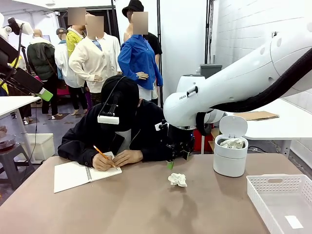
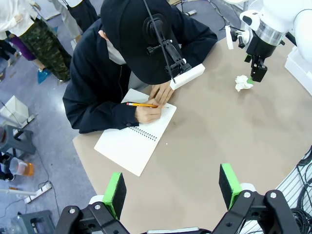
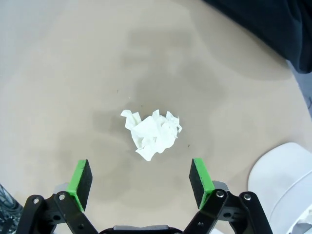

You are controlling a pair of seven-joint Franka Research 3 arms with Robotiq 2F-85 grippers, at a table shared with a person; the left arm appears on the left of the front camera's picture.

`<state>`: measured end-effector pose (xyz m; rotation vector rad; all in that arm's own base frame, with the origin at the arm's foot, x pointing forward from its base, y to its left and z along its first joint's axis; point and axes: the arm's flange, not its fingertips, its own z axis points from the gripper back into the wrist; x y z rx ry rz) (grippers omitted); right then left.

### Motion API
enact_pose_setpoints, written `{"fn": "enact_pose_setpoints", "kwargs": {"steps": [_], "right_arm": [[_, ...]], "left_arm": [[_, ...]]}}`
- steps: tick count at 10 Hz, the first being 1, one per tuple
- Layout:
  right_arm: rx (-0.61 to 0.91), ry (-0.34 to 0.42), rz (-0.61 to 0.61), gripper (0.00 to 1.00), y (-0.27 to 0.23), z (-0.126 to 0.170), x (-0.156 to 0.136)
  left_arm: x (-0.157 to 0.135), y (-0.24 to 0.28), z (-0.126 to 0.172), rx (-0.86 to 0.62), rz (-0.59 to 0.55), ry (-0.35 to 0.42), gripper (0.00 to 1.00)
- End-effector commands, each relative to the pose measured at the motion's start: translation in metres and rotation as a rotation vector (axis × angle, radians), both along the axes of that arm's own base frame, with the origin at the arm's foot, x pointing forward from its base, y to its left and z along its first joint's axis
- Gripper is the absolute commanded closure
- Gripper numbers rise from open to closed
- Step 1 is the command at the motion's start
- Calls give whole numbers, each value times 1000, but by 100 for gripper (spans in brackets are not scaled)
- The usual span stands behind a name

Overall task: Sort the paper based on its condition.
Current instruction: If a person hands you a paper, place it in the Organizing basket , and if it's crumpled, put it in the Trash can.

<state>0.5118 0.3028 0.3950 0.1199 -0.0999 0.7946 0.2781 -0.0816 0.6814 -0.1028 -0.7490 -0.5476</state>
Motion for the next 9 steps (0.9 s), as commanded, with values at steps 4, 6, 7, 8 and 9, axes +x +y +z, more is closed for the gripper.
{"fn": "enact_pose_setpoints", "kwargs": {"steps": [4, 6, 7, 8, 9], "right_arm": [[-51, 9, 57, 0, 4, -10, 6], [-79, 4, 142, 0, 11, -27, 17], [-92, 13, 164, 0, 13, -36, 21], [-116, -10, 170, 0, 15, -48, 25], [-133, -6, 169, 0, 14, -56, 31]], "left_arm": [[0, 1, 0, -2, 1, 0, 0], [0, 1, 0, -2, 1, 0, 0], [0, 1, 0, -2, 1, 0, 0], [0, 1, 0, -2, 1, 0, 0], [0, 1, 0, -2, 1, 0, 0]]}}
